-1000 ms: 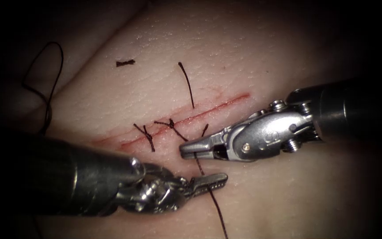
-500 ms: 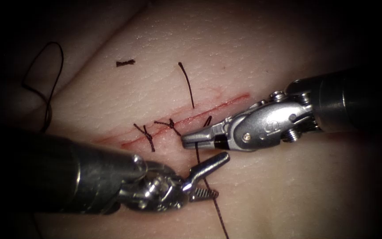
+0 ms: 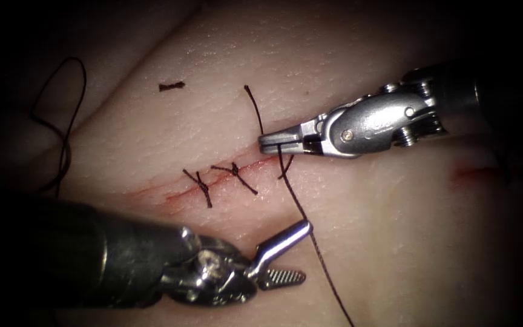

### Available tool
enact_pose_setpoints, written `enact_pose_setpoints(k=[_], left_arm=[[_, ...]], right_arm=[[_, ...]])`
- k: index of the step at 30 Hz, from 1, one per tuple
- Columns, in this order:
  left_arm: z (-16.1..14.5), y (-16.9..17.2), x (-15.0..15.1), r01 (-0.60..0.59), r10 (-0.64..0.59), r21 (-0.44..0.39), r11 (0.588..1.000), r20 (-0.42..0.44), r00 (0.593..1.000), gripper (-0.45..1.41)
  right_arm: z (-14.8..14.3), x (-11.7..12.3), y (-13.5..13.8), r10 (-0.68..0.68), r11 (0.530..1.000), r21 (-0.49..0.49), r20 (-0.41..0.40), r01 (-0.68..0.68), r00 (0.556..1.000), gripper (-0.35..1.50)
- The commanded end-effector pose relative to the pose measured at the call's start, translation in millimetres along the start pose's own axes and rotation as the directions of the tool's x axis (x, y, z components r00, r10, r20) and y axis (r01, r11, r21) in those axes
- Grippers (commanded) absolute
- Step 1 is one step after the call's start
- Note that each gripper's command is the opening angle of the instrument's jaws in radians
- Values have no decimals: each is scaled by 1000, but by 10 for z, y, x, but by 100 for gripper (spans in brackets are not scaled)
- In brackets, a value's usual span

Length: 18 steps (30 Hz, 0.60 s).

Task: Wound Closure

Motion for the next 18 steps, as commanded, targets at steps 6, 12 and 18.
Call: enact_pose_setpoints(k=[6,12,18], left_arm=[[18,16,-1,-4,4,41,999,1,1000,63],[31,18,-3,-6,5,83,997,8,1000,63],[39,24,-2,-11,11,92,996,4,1000,61]], right_arm=[[14,-15,11,42,999,-6,6,-42,999,-35],[18,-30,31,96,995,-15,13,-96,995,-35],[23,-43,48,130,991,-26,20,-129,991,-35]])
